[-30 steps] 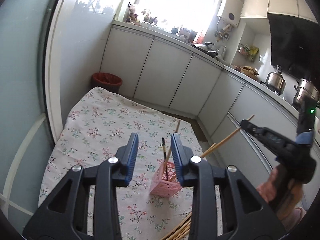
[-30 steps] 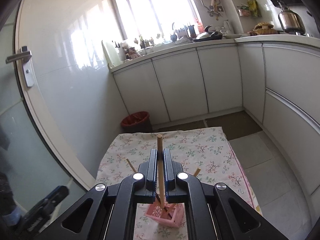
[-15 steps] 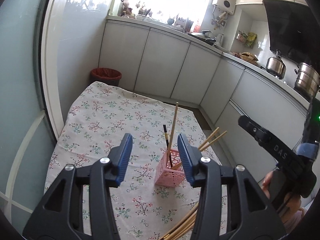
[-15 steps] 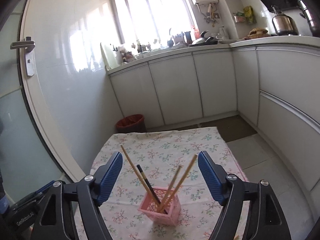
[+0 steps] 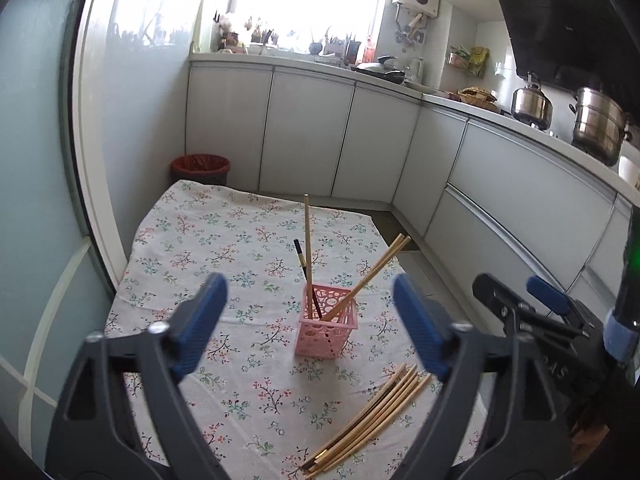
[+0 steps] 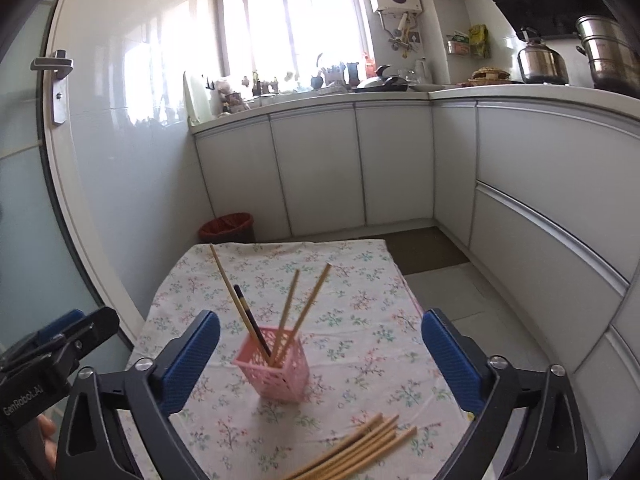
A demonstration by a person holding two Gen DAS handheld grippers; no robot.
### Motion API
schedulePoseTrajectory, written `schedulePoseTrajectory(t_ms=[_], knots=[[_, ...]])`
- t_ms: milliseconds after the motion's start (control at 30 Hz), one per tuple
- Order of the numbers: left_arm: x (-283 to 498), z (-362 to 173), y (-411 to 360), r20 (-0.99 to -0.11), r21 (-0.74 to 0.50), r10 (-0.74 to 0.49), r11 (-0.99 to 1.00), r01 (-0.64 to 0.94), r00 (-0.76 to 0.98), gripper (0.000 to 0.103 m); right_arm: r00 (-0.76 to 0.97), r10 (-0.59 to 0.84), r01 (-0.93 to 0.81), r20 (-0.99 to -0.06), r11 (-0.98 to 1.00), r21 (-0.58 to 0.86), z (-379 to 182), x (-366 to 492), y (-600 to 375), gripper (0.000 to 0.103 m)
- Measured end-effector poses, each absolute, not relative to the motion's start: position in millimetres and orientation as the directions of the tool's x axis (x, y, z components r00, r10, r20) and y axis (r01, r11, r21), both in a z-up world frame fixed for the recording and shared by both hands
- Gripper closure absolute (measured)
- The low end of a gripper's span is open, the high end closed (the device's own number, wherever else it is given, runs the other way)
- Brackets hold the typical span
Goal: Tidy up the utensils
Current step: 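Lower the left tool to the chopstick bundle and close on one chopstick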
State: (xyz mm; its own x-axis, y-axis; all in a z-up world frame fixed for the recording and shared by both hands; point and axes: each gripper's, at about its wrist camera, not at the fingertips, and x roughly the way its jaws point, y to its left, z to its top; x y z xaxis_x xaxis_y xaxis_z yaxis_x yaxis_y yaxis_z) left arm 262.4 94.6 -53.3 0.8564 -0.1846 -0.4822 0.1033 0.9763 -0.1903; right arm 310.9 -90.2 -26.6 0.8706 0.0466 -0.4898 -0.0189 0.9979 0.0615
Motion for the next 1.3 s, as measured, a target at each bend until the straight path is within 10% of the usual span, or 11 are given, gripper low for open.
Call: schedulePoseTrajectory(t_ms=[500, 733, 1000, 1300], knots=[[266.8, -108.7, 39.4, -0.716, -0.093, -0.229, 0.968, 0.235, 0.660, 0.011, 0.784, -0.178, 0.263, -0.594, 0.963, 0.059, -84.8, 221.0, -181.3, 0.000], [319.9, -170.2, -23.9, -0.894, -0.103, -0.247, 0.926, 0.364, 0.374, 0.012, 0.569, 0.018, 0.434, -0.822, 0.843, 0.318, -158.1, 214.6, -247.1, 0.000], [376.1, -216.8, -98.2, -0.962, 0.051, -0.075, 0.895, 0.444, 0.262, 0.059, 0.524, 0.112, 0.522, -0.844, 0.741, 0.422, -179.8, 220.0, -274.5, 0.000], [416.2, -240.9, -119.5, -0.987, 0.019, -0.053, 0.897, 0.441, 0.150, 0.064, 0.525, 0.181, 0.484, -0.832, 0.741, 0.466, -181.0, 228.8, -276.7, 0.000]])
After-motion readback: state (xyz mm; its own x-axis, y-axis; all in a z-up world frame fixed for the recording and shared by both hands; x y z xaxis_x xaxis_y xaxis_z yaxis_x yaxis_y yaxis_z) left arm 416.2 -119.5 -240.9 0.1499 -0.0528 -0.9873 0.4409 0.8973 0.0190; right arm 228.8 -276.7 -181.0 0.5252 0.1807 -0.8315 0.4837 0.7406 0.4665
